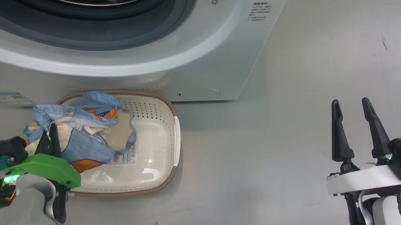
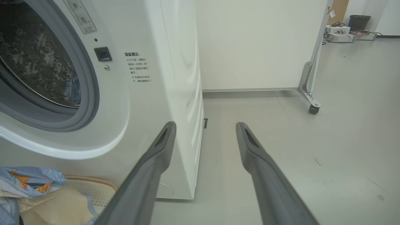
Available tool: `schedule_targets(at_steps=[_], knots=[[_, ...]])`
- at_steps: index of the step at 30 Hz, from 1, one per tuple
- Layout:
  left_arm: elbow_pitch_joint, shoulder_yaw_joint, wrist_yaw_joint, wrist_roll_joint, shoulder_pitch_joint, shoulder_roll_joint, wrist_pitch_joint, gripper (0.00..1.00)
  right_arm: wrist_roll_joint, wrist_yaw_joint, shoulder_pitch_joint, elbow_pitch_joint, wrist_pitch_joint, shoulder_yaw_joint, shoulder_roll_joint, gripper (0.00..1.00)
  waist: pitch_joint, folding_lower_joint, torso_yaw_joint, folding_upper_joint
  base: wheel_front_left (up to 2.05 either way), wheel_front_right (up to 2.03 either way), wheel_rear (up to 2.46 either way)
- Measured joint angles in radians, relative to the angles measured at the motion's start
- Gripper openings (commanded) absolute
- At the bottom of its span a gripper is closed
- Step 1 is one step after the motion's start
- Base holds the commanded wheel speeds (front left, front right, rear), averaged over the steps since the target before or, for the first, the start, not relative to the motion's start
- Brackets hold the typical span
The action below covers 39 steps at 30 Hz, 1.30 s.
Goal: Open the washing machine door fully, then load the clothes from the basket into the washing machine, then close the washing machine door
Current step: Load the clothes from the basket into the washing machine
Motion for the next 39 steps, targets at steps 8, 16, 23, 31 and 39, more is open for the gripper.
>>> schedule_targets(at_steps=[8,16,23,31,39], knots=[[-0.094,-0.011,0.0,0.022,0.119,-0.002,0.0,0.0,0.0,0.0,0.07,0.018,0.0,0.001,0.002,1.0,-0.116,0.0,0.006,0.0,0.0,0.0,0.0],[-0.182,-0.044,0.0,0.048,0.237,-0.004,0.0,0.0,0.002,0.0,0.152,0.033,0.0,0.0,0.0,1.0,-0.232,0.0,0.011,0.0,0.0,0.0,0.0],[-0.276,-0.057,0.002,0.066,0.317,-0.004,0.0,0.0,0.004,0.0,0.205,0.033,0.0,0.003,-0.002,1.0,-0.316,0.0,0.018,0.0,0.0,0.0,0.0],[-0.391,-0.07,0.012,0.084,0.385,-0.003,0.0,0.0,0.01,0.0,0.248,0.032,0.0,0.004,-0.006,1.0,-0.379,0.0,0.028,0.0,0.0,0.0,0.0],[-0.469,-0.084,0.028,0.085,0.453,-0.003,0.0,0.0,0.01,0.0,0.269,0.029,0.0,0.007,-0.008,1.0,-0.406,0.0,0.031,0.0,0.0,0.0,0.0]])
